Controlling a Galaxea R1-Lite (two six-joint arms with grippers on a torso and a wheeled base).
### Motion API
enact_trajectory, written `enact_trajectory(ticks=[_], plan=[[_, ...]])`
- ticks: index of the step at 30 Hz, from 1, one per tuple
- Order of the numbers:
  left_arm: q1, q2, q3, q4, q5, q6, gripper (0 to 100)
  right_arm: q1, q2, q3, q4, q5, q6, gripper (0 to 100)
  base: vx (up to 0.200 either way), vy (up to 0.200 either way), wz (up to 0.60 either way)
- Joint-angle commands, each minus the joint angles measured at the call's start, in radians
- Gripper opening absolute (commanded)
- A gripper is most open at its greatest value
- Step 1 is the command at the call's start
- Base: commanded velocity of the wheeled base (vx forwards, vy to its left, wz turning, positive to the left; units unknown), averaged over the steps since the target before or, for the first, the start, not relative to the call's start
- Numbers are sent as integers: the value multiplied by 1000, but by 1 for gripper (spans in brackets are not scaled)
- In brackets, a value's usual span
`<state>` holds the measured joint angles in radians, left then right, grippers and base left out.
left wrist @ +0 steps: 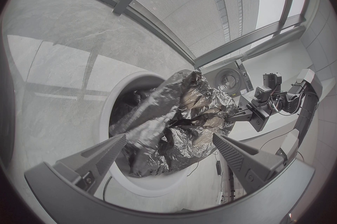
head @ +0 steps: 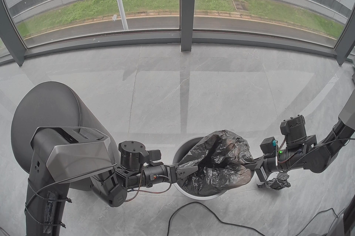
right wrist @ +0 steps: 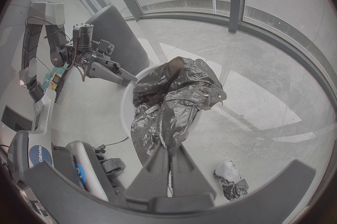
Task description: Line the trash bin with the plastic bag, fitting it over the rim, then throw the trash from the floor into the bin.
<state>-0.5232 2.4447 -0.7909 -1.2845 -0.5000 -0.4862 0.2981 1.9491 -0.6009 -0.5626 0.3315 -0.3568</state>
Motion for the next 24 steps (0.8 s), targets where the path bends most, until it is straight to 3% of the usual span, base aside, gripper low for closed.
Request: enact_trajectory(ticks=[1, 5, 8, 24], plan=[[-3, -30, -25, 24, 0, 12, 100, -7, -15, 3, 0, 1, -1, 0, 0, 0, 0], [-24, -29, -82, 88, 0, 29, 100, 3, -15, -7, -7, 20, -1, 0, 0, 0, 0], [-34, -32, -125, 89, 0, 28, 100, 38, -27, -23, -20, 73, -1, 0, 0, 0, 0], [63, -141, -145, 79, 6, 18, 100, 162, -237, -63, -85, 190, 38, 0, 0, 0, 0]])
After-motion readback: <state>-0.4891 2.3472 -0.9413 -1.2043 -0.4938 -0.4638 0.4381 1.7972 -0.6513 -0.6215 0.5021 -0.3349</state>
